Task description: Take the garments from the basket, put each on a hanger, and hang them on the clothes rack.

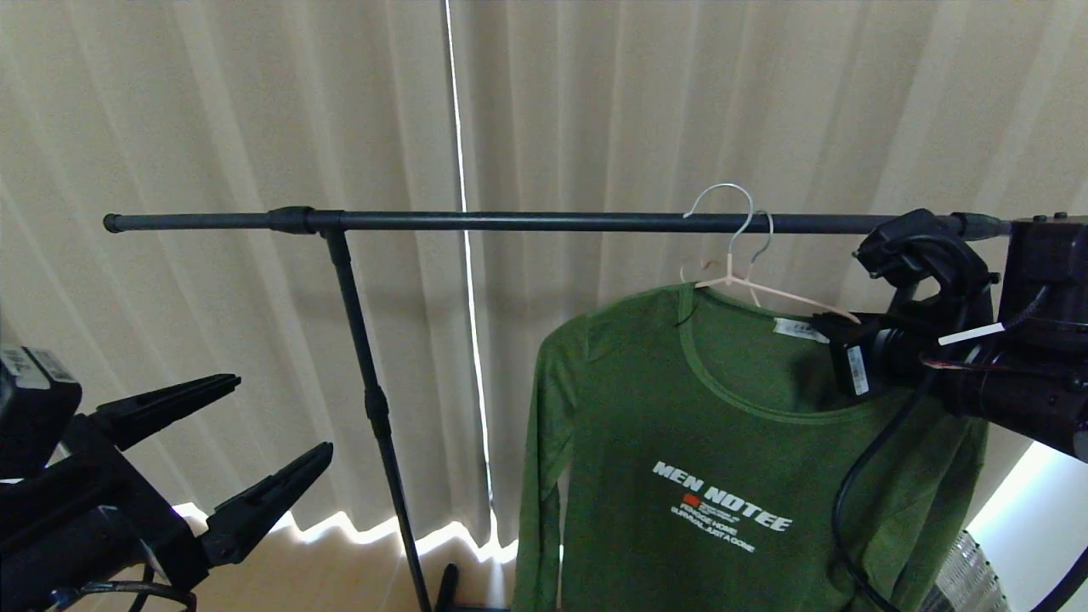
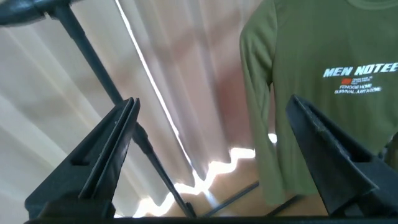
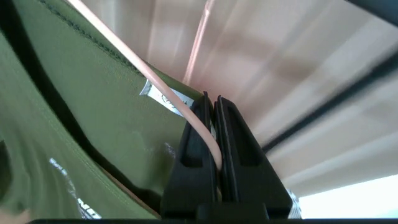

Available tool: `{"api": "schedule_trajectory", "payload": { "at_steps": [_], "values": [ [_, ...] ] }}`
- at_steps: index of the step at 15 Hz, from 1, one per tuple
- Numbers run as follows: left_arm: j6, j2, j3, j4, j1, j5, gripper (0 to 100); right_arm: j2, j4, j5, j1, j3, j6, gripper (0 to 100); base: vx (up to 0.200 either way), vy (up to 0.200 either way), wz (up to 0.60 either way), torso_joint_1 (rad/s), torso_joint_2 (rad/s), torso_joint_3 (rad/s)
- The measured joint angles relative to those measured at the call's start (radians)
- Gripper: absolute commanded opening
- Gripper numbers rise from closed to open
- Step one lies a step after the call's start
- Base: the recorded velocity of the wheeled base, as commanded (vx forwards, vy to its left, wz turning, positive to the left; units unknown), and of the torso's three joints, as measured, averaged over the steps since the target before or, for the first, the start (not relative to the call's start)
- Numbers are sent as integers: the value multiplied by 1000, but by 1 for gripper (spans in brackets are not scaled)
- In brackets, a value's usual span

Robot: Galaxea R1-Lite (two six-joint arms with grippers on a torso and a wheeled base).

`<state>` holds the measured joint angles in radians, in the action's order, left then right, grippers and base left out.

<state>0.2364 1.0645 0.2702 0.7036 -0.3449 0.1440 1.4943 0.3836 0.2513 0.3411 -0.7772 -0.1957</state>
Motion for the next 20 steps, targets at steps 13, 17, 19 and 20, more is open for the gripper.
{"api": "schedule_trajectory", "payload": {
  "at_steps": [13,17,19,20],
  "values": [
    [-3,-14,0,2,0,1,100,-1,5,0,3,-4,0,0,0,92,0,1,2,1],
    [-3,-16,-3,2,-2,2,100,24,0,28,0,-36,-1,0,0,0,0,0,0,0],
    [-3,-16,-3,1,-1,1,100,59,1,77,3,-69,-1,0,0,0,0,0,0,0],
    [-3,-20,-3,0,-2,2,100,80,6,99,0,-88,-1,0,0,0,0,0,0,0]
  ]
}}
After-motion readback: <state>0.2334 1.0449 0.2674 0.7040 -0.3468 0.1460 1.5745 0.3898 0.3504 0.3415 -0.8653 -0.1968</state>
